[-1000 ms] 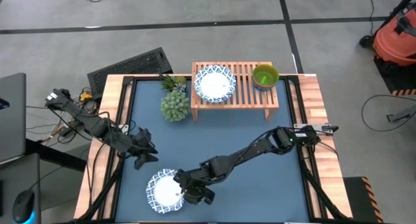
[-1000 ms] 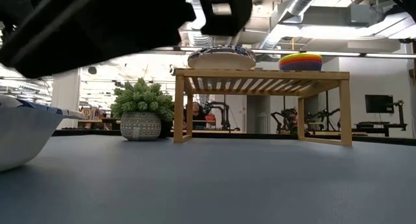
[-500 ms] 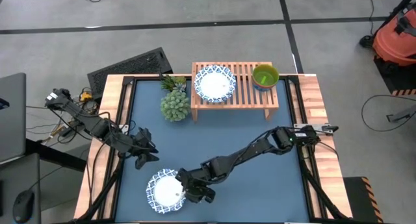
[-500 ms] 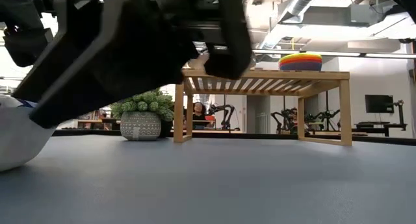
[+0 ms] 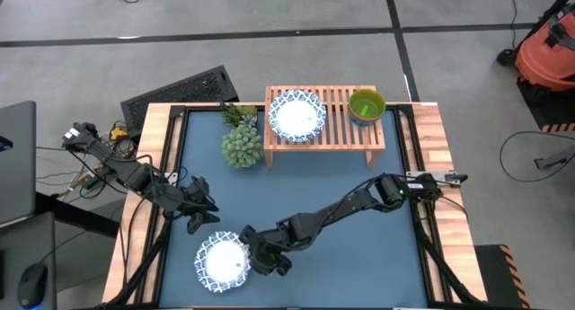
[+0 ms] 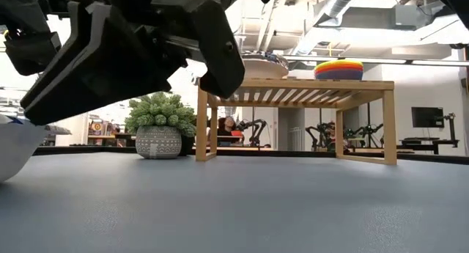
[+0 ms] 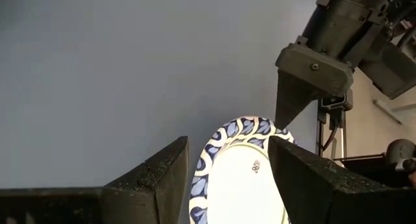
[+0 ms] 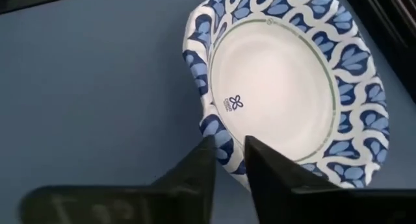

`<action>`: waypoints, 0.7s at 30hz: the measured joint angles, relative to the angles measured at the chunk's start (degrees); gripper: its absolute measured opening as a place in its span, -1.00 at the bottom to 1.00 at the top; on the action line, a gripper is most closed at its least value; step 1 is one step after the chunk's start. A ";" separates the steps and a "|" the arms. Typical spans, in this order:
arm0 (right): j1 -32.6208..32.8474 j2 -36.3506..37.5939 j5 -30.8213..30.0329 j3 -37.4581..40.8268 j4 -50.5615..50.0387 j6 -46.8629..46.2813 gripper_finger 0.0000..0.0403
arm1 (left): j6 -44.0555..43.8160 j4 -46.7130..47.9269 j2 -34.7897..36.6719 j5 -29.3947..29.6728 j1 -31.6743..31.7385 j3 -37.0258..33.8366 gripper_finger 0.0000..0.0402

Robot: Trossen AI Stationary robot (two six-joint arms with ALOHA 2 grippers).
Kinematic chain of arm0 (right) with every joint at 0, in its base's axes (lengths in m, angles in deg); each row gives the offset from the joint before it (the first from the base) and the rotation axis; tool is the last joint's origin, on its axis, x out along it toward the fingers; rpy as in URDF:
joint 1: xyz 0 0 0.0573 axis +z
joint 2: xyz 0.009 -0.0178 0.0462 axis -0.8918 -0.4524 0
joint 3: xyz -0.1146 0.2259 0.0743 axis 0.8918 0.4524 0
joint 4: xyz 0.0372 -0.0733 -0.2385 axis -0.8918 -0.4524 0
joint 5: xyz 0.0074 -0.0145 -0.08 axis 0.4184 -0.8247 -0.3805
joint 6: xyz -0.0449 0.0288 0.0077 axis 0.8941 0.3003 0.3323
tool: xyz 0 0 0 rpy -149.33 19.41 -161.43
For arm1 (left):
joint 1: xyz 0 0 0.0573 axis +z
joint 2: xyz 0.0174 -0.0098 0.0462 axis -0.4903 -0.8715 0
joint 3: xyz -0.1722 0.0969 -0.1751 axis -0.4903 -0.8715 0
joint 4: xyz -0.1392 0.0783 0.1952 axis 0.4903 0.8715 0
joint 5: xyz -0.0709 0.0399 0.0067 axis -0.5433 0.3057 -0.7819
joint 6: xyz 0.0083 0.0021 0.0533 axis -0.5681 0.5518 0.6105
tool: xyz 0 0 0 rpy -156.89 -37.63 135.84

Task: Place and stack bowls onto a shelf
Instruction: Stack the white bowl on top of the white bowl on the shelf

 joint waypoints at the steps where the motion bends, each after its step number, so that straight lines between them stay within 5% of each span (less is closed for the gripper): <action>1: 0.02 0.00 -0.53 0.00 0.06 0.03 -0.55 | -0.02 0.00 0.00 0.02 0.00 0.00 -0.02; 5: 0.02 0.00 -1.37 0.00 -0.54 -1.90 -0.90 | -0.81 0.00 0.00 -0.44 0.00 0.00 -0.02; 12: -0.05 0.00 -3.21 0.00 -0.80 -9.26 -0.91 | -13.53 5.81 -0.18 -12.60 -0.48 0.00 -0.02; 21: -0.05 0.00 -3.20 -0.07 -3.80 -16.23 -0.90 | -26.54 9.67 -8.18 -13.67 -8.10 0.02 -0.02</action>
